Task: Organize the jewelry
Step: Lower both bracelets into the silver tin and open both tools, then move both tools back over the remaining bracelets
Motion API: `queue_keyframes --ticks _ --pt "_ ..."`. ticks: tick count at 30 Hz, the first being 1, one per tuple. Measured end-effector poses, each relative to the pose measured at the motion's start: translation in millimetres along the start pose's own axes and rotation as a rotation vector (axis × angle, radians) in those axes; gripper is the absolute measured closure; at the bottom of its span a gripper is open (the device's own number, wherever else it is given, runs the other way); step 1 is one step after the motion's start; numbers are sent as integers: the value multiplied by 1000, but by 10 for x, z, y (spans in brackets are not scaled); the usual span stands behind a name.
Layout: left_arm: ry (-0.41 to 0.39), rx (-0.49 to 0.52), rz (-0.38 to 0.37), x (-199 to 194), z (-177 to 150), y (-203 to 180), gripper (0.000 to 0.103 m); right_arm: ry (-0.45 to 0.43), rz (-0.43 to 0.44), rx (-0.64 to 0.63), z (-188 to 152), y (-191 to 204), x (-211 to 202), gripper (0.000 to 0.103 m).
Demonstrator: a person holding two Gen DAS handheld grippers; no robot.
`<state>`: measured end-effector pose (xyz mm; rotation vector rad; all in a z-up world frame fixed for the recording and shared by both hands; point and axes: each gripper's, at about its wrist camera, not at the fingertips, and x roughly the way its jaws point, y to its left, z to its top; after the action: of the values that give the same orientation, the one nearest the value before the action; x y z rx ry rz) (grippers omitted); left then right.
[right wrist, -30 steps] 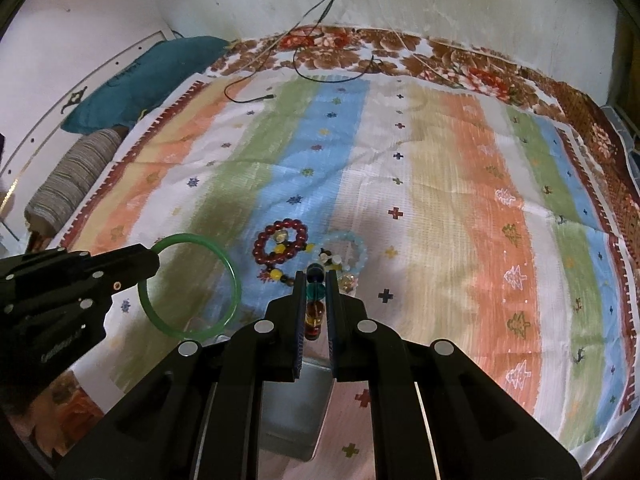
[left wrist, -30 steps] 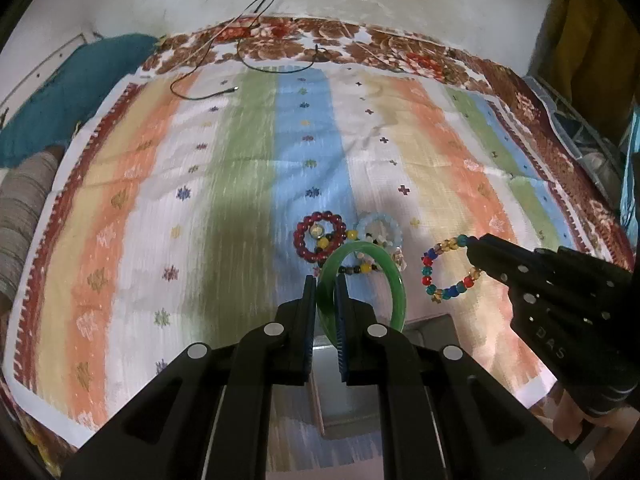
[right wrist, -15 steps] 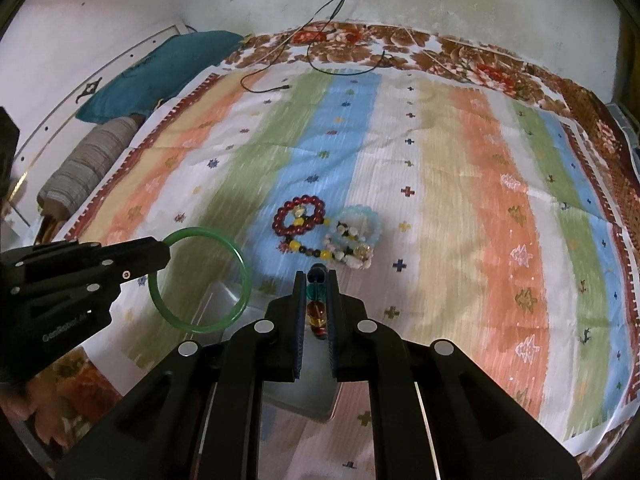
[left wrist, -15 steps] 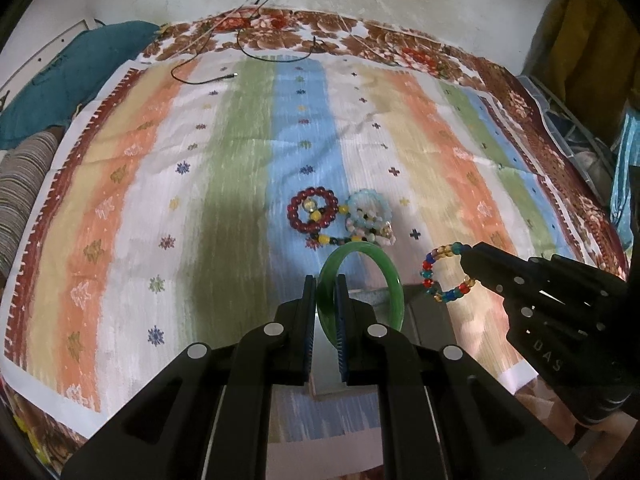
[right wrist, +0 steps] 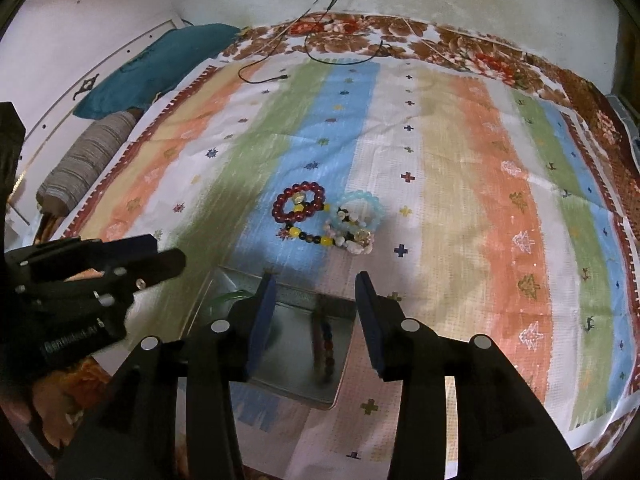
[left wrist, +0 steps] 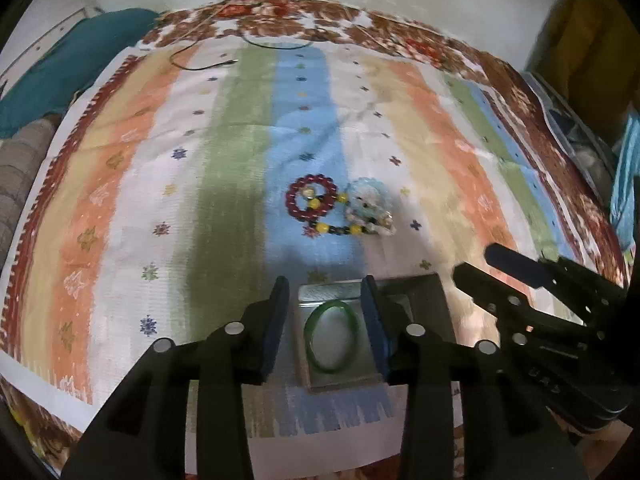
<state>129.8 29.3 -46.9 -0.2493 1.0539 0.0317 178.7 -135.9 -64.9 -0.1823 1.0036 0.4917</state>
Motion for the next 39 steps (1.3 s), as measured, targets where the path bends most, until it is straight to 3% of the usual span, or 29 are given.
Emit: queue_keyframes --ticks 3,11,19,25,39 --pt "-7 -35 8 -4 25 79 49 5 -7 11 12 -41 26 58" --pt "-6 -48 51 68 99 134 41 15 -21 36 72 -140 87 53" --pt "-15 -34 77 141 193 98 33 23 -43 52 162 -209 165 42" --pt "-7 -14 150 290 283 89 27 32 -56 71 233 -295 244 37" --pt "49 -62 146 628 457 269 17 46 -76 115 338 -457 477 20"
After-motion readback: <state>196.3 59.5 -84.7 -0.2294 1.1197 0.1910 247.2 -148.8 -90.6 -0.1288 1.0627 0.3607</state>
